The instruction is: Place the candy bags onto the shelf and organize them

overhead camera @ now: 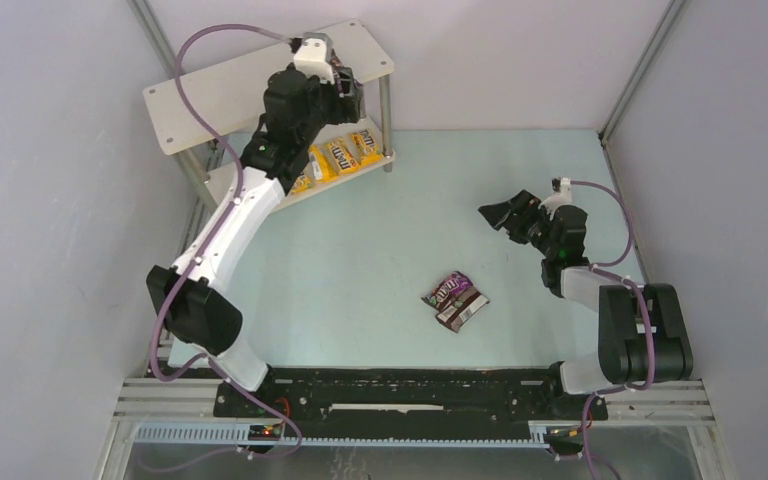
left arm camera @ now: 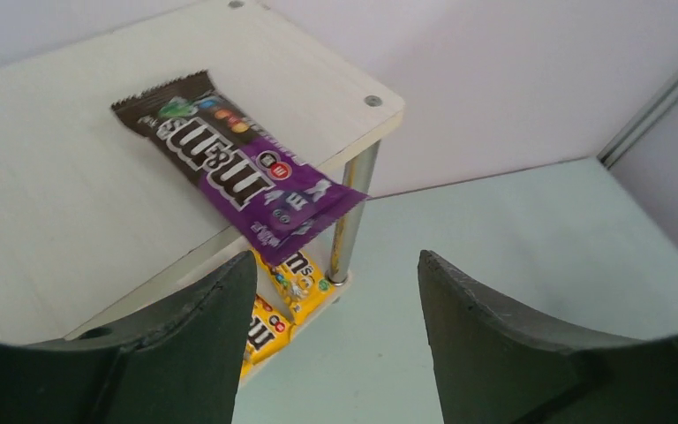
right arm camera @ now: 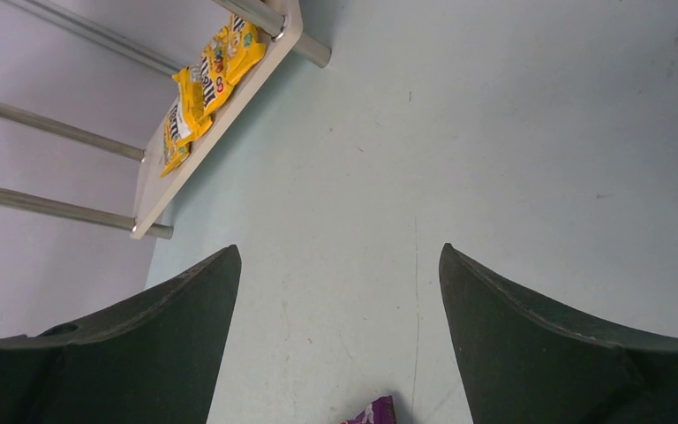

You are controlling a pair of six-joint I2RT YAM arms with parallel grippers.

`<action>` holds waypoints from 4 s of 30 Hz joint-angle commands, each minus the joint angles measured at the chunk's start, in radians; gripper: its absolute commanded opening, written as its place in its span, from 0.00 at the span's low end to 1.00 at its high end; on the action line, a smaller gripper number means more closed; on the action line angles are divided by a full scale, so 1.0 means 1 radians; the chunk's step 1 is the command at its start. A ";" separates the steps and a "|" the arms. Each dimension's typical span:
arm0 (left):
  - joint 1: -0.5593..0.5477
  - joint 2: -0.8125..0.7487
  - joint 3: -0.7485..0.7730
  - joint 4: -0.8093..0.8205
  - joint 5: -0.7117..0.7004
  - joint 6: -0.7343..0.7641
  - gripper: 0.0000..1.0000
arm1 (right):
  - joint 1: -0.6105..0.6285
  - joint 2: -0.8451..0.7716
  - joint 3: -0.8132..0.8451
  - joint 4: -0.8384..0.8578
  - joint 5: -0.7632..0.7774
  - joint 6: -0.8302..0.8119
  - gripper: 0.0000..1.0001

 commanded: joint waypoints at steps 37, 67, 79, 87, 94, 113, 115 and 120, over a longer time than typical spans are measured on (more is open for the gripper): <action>0.047 0.154 0.201 -0.070 0.019 0.164 0.77 | -0.006 0.024 0.001 0.071 -0.029 0.017 0.91; 0.163 0.266 0.297 -0.038 0.272 -0.044 1.00 | -0.006 0.069 0.013 0.110 -0.053 0.040 0.89; 0.215 0.323 0.291 0.119 0.393 -0.294 1.00 | -0.006 0.073 0.013 0.115 -0.055 0.045 0.88; 0.216 0.394 0.376 0.146 0.448 -0.349 1.00 | -0.019 0.076 0.013 0.115 -0.056 0.046 0.88; 0.212 0.372 0.327 0.167 0.444 -0.376 1.00 | -0.034 0.080 0.014 0.118 -0.060 0.050 0.88; 0.152 0.168 0.032 0.136 0.265 -0.047 0.97 | -0.035 0.081 0.013 0.121 -0.070 0.052 0.87; 0.152 0.175 0.036 0.139 0.264 -0.053 0.95 | -0.034 0.081 0.013 0.122 -0.072 0.054 0.88; 0.151 0.193 0.042 0.133 0.258 -0.058 0.83 | -0.036 0.084 0.013 0.126 -0.076 0.054 0.88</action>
